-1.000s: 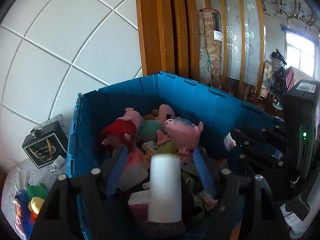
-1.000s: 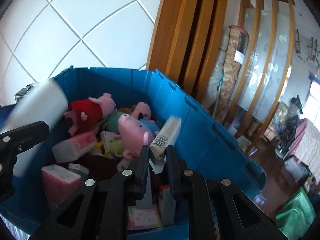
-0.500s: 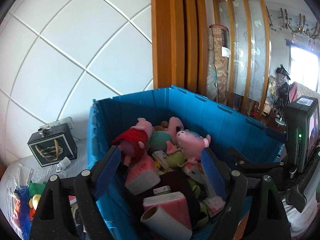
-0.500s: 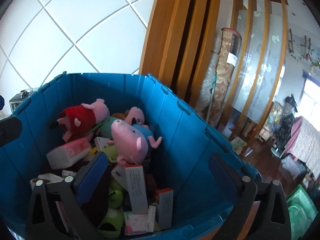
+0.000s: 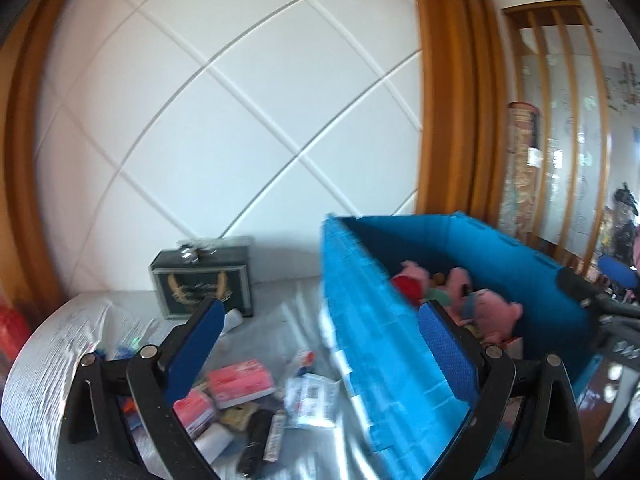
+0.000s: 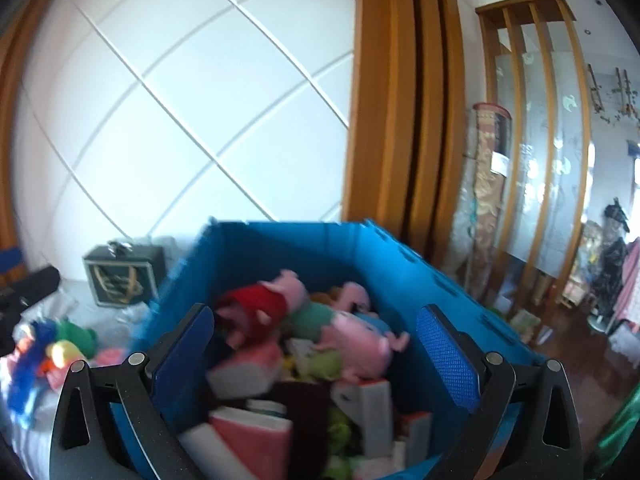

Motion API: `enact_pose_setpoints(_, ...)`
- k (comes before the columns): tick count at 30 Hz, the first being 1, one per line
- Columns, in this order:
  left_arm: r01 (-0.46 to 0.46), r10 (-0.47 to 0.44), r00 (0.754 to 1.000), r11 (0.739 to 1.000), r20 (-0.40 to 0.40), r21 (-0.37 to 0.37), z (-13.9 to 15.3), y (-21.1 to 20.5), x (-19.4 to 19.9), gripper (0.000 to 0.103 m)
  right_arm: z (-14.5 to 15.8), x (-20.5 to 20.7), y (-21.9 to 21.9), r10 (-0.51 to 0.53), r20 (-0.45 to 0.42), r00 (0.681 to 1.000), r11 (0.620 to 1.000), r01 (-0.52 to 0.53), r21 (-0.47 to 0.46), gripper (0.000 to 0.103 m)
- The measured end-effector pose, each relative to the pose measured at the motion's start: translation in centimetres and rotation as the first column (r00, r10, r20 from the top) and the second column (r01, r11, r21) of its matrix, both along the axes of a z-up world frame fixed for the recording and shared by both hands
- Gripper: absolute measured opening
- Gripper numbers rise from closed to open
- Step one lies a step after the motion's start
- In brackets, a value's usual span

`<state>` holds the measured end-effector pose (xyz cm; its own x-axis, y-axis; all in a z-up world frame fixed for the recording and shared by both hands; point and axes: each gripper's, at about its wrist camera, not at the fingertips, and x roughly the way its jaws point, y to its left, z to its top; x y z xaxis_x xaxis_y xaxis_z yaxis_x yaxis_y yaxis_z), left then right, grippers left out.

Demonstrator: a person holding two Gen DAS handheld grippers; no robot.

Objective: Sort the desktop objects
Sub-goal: 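Withdraw both tools from the crate toward the pile, then grasp a white paper roll with the left tool while the right grasps a white-red medicine box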

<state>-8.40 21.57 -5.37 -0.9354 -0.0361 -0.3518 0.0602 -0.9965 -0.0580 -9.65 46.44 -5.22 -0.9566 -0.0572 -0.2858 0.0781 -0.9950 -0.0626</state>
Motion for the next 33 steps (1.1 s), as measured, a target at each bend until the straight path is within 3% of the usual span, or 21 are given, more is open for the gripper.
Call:
enact_pose_setpoints(3, -0.055, 0.053, 0.997, 0.998, 0.051, 0.039, -1.5, -4.5, 0.3, 0.099, 0.5, 0.8, -3.5, 0.087, -0.018, 0.996, 0.996, -0.088, -0.027, 0.103)
enact_pose_setpoints(10, -0.187, 0.178, 0.965, 0.982, 0.191, 0.032, -6.6, -12.7, 1.3, 0.099, -0.8, 0.9, -12.1, 0.255, 0.034, 0.966, 0.967, -0.254, -0.022, 0.103)
enact_pose_setpoints(18, -0.21, 0.182, 0.912, 0.977, 0.368, 0.037, -13.9, -17.9, 2.0, 0.099, -5.9, -0.5, -21.0, 0.42, 0.176, 0.89, 0.907, -0.418, -0.048, 0.103)
enact_pose_setpoints(23, -0.169, 0.126, 0.881, 0.984, 0.456, 0.055, -18.3, -18.6, 1.1, 0.099, -11.8, -2.9, -24.1, 0.408, 0.337, 0.848, 0.906, -0.421, -0.038, 0.103)
enact_pose_setpoints(27, -0.107, 0.049, 0.853, 0.991, 0.52, 0.082, -21.6, -17.8, -0.6, 0.099, -16.2, -5.0, -24.1, 0.35, 0.446, 0.823, 0.927, -0.374, -0.037, 0.103)
enact_pose_setpoints(30, -0.066, 0.024, 0.831, 0.996, 0.556, 0.056, -23.6, -16.7, -2.1, 0.099, -19.0, -6.4, -23.6, 0.291, 0.512, 0.808, 0.943, -0.332, -0.012, 0.103)
enact_pose_setpoints(33, -0.024, -0.019, 0.808, 0.998, 0.589, 0.065, -25.5, -15.9, -3.9, 0.099, -21.8, -7.6, -23.1, 0.253, 0.588, 0.768, 0.954, -0.301, -0.017, 0.103)
